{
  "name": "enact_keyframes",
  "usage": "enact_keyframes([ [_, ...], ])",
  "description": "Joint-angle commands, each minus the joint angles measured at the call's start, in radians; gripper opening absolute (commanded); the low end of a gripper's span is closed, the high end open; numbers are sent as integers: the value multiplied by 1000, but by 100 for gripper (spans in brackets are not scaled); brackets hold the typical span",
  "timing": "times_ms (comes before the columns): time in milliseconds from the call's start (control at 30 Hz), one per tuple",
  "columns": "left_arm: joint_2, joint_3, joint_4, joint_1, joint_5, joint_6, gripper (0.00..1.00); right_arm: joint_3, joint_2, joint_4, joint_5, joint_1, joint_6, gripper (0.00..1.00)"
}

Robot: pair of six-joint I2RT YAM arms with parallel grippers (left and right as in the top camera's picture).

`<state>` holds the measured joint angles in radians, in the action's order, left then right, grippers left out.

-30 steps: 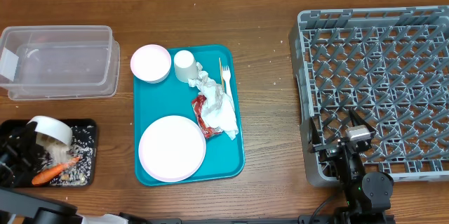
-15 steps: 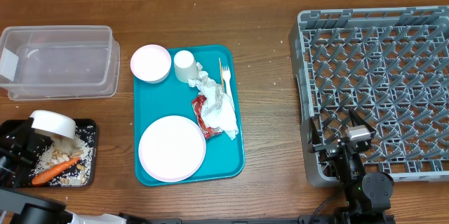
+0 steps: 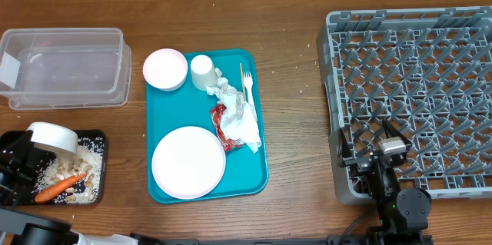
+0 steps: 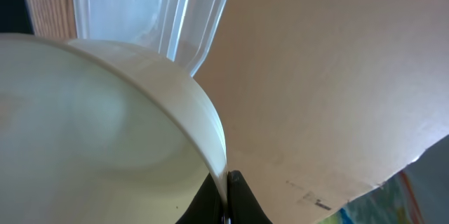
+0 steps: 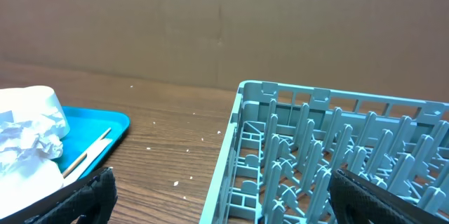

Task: Sort waste into correct bins and load items into the dishwasher
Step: 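Tip the rice bowl over the black tray to empty the rice, then return the empty bowl to the teal tray and release it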

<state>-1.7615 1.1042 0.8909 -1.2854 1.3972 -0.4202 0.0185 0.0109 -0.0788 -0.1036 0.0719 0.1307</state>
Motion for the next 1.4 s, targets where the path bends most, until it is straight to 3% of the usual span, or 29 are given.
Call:
enact_keyframes([
  [0,-6,3,-47,-6,21,-41,4,-10,-8,5,6,-7,-7,100],
  [200,-6,3,-24,0,84,-11,4,-10,-8,5,6,-7,-7,100],
  [300,-6,3,-89,2,11,-76,4,-10,-8,5,6,-7,-7,100],
  [400,-6,3,-100,13,60,-75,4,-10,-8,5,6,-7,-7,100],
  [567,5,6,-60,112,185,39,4,-10,-8,5,6,-7,-7,100],
  [767,129,71,-31,215,166,43,4,-10,-8,5,6,-7,-7,100],
  [867,256,143,97,249,3,87,4,-10,-8,5,6,-7,-7,100],
  [967,387,233,268,365,-420,178,4,-10,-8,5,6,-7,-7,100],
  [1033,439,256,277,476,-566,177,4,-10,-8,5,6,-7,-7,100],
  [1100,489,258,246,645,-613,185,4,-10,-8,5,6,-7,-7,100],
  [1133,510,258,227,801,-685,188,4,-10,-8,5,6,-7,-7,100],
  [1200,512,258,225,961,-867,151,4,-10,-8,5,6,-7,-7,100],
  [1267,476,257,228,1191,-1194,75,4,-10,-8,5,6,-7,-7,100],
  [1367,382,257,212,1414,-1400,15,4,-10,-8,5,6,-7,-7,100],
])
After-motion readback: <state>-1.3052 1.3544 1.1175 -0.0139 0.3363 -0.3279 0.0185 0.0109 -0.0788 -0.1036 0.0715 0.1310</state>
